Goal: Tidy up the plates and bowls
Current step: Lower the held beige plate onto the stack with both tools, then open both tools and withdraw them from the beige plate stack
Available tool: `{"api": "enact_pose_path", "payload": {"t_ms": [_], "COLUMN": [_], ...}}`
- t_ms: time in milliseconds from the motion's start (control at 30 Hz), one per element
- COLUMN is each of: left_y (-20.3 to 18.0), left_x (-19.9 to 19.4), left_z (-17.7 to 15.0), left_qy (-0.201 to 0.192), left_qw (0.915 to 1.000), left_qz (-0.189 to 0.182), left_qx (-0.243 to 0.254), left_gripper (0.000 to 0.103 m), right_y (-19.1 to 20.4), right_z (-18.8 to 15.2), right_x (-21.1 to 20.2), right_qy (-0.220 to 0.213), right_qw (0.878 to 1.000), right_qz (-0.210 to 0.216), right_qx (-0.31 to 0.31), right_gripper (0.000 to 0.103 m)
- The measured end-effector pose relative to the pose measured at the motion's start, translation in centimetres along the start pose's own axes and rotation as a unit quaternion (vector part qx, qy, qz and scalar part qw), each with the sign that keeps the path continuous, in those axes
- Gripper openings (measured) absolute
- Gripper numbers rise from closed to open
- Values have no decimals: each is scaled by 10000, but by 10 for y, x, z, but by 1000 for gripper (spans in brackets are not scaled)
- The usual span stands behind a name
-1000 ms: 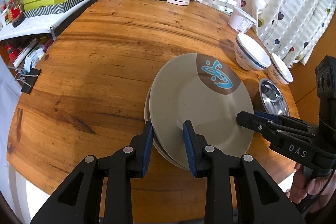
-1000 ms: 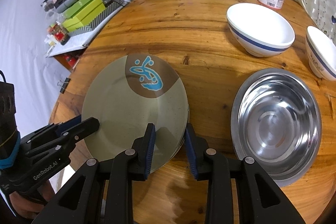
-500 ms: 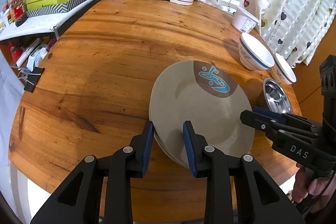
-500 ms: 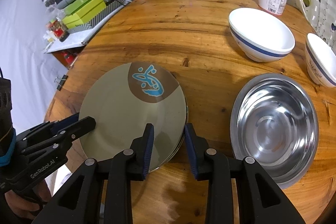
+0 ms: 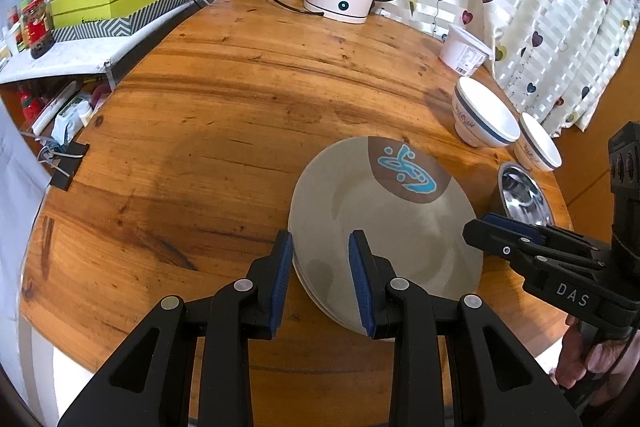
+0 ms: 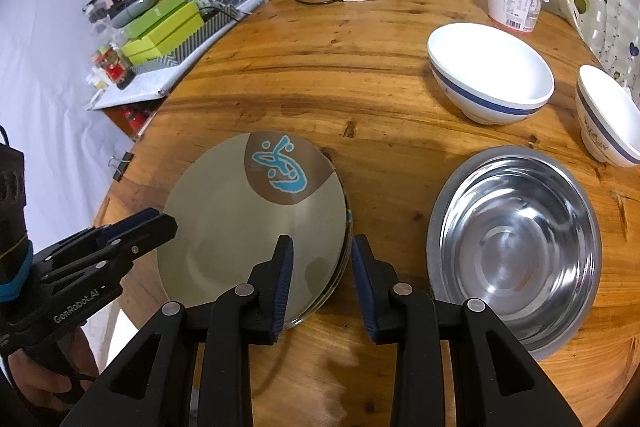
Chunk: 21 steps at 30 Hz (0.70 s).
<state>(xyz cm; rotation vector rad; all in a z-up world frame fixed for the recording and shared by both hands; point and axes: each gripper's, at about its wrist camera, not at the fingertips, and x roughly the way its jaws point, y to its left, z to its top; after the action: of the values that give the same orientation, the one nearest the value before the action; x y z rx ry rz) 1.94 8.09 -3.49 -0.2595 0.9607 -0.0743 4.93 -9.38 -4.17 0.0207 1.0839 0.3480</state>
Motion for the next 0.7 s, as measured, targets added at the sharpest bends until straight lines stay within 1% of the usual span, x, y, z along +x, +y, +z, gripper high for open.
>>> {"api": "enact_pose_path", "payload": {"t_ms": [367,700], "left_y": [-1,0], "left_x": [-1,-9], "left_z": [-2,1], "left_qy": [-10,-133], "left_qw": [10000,9999], "left_qz": [-17,11], "left_qx": [8,-12], "left_gripper": [30,30], "right_y": [3,1], "right_z": [1,4], "right_x": [-2,-16], "right_qy": [-10,-193], "right_qw": [10000,9998], "right_qz": [50,82], "right_qx": [-25,-58], "right_gripper": [30,30]}}
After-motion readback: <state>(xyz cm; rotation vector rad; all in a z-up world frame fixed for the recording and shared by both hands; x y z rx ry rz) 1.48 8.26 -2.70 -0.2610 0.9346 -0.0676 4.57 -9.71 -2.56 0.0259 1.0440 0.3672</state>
